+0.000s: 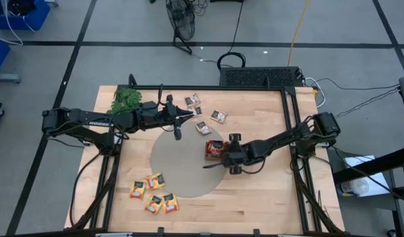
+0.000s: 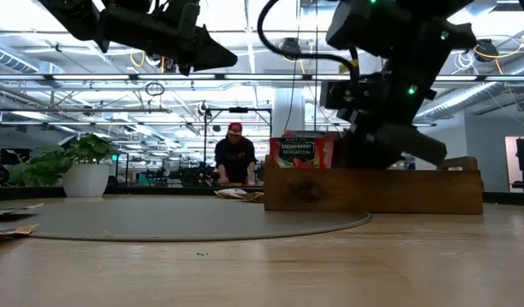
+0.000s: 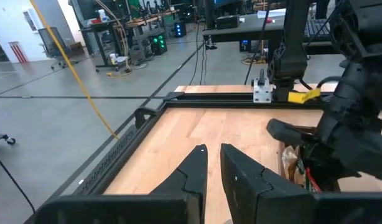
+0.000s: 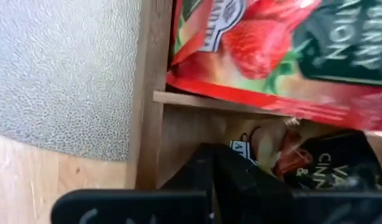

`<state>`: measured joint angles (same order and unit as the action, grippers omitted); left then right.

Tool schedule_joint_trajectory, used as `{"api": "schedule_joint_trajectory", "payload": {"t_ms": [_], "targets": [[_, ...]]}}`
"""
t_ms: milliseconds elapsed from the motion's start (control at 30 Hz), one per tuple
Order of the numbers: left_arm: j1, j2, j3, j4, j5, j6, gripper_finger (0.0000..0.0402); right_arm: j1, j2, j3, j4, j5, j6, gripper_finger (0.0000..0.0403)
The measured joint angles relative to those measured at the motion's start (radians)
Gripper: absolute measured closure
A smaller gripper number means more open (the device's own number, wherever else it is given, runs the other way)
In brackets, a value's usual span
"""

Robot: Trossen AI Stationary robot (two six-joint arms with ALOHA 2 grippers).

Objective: Pick & Place Tea
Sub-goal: Put the brown tea bag into the middle section of the wooden organizer

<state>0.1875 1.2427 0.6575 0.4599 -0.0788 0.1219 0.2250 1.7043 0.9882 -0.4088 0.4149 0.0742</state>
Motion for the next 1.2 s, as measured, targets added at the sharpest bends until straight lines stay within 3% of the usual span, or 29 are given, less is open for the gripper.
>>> {"api": "schedule_joint_trajectory", "payload": {"t_ms": [367, 800, 1200], "targets": [[0.0, 0.0, 0.0, 0.001, 0.0, 0.0, 0.035, 0.004, -0.088, 0.0, -0.001, -0.053, 0.045, 0.0403], [0.0, 0.0, 0.0, 0.001, 0.0, 0.0, 0.035, -0.024, -0.09, 0.0, -0.046, -0.048, 0.095, 0.0403], [0.0, 0.0, 0.0, 0.001, 0.0, 0.0, 0.035, -0.047, -0.09, 0.002, 0.05, -0.049, 0.06, 0.0403]]}}
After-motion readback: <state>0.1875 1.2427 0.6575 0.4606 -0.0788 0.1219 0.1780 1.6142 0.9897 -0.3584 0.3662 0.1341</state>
